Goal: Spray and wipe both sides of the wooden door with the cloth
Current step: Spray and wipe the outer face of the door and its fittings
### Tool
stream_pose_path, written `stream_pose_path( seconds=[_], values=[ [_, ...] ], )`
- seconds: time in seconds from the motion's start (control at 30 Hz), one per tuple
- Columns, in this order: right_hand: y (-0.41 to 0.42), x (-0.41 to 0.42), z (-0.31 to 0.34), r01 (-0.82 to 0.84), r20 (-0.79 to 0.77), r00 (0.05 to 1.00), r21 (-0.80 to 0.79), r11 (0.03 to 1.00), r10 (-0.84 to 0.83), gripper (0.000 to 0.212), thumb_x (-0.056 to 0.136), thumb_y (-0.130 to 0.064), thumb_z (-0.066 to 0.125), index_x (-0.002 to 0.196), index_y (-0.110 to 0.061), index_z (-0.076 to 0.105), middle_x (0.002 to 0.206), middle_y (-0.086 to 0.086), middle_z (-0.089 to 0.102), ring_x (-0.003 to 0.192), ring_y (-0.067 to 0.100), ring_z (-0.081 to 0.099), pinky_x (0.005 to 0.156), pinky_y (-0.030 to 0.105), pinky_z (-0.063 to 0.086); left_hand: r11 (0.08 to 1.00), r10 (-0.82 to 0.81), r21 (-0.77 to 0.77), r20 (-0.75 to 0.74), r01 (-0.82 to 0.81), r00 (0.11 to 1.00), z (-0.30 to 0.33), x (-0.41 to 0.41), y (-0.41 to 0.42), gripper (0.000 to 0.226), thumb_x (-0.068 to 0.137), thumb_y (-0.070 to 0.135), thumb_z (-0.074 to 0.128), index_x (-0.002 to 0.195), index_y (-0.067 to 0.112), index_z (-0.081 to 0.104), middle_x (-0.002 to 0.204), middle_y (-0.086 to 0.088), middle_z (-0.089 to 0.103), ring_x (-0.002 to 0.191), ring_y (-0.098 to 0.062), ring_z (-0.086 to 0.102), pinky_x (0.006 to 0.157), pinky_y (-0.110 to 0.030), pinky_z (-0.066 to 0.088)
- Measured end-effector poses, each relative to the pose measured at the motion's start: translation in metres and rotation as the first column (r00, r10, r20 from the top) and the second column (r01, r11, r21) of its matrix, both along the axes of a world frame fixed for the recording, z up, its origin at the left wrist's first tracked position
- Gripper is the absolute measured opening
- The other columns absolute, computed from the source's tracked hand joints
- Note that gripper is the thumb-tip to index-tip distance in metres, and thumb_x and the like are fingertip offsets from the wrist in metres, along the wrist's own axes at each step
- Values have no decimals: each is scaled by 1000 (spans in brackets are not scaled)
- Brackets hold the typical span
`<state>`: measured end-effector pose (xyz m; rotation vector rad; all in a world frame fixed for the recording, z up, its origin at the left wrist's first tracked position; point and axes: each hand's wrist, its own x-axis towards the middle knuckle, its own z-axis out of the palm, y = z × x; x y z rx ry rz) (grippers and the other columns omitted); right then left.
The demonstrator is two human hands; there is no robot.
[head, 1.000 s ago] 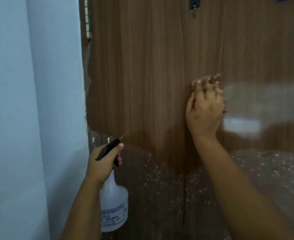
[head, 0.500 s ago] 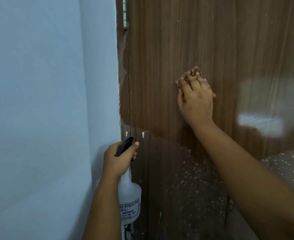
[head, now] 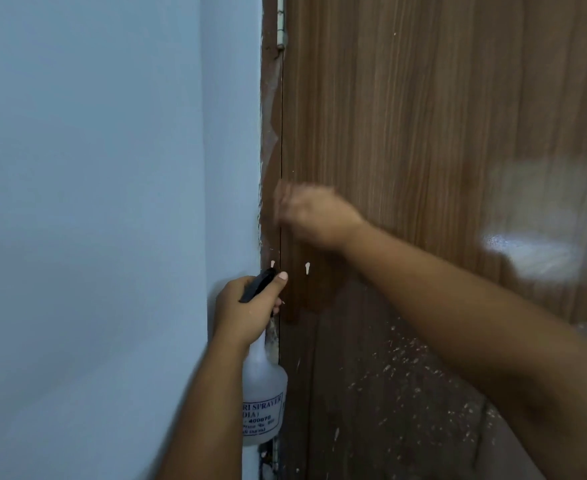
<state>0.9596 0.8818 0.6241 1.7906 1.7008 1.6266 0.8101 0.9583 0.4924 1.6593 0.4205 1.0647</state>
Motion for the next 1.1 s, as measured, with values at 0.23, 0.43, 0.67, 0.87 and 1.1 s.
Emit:
stream_pose_path(
  seconds=[0.23, 0.43, 0.67, 0.87, 1.1],
  values=[
    [-10, 7, -8, 128, -245, 962, 794, 594, 122, 45, 95, -17, 49, 138, -3, 50, 134, 19, 56, 119, 34, 55, 92, 45, 50, 999, -30, 24, 1, 30, 1000, -2, 4, -8, 36, 90, 45, 68, 80, 11, 70, 68, -3, 72, 69, -19, 70, 66, -32, 51],
    [23, -8, -154, 19, -234, 972, 152, 988, 17, 43, 86, -13, 58, 128, -5, 63, 143, 16, 53, 134, 32, 47, 112, 39, 35, 999, -41, -33, 3, 41, 999, 0, 12, 2, 19, 88, 33, 71, 81, 16, 77, 72, -3, 74, 75, -23, 73, 83, -47, 59],
    [-89, 27, -132, 73, -233, 965, 687, 723, 124, 36, 96, -8, 54, 131, -7, 62, 130, 15, 61, 116, 33, 56, 91, 46, 48, 998, -64, -1, -19, 64, 998, 0, 21, -3, 26, 89, 34, 73, 78, 11, 71, 69, -5, 72, 70, -22, 71, 74, -38, 57],
    [-242, 69, -127, 232, -226, 956, 973, -9, 185, 39, 102, -24, 48, 135, -8, 58, 141, 15, 55, 131, 36, 47, 112, 44, 36, 990, -140, -21, -24, 139, 990, -7, 29, -17, 27, 90, 36, 72, 84, 9, 72, 75, -8, 74, 76, -22, 72, 68, -30, 54],
    [-89, 35, -171, 224, -287, 951, 897, 380, 117, 30, 98, -8, 50, 124, -1, 62, 121, 22, 63, 109, 38, 60, 86, 49, 52, 981, -190, -25, -5, 190, 982, -5, 17, -21, 24, 90, 33, 71, 83, 11, 72, 71, -3, 73, 77, -24, 72, 79, -38, 57]
  ],
)
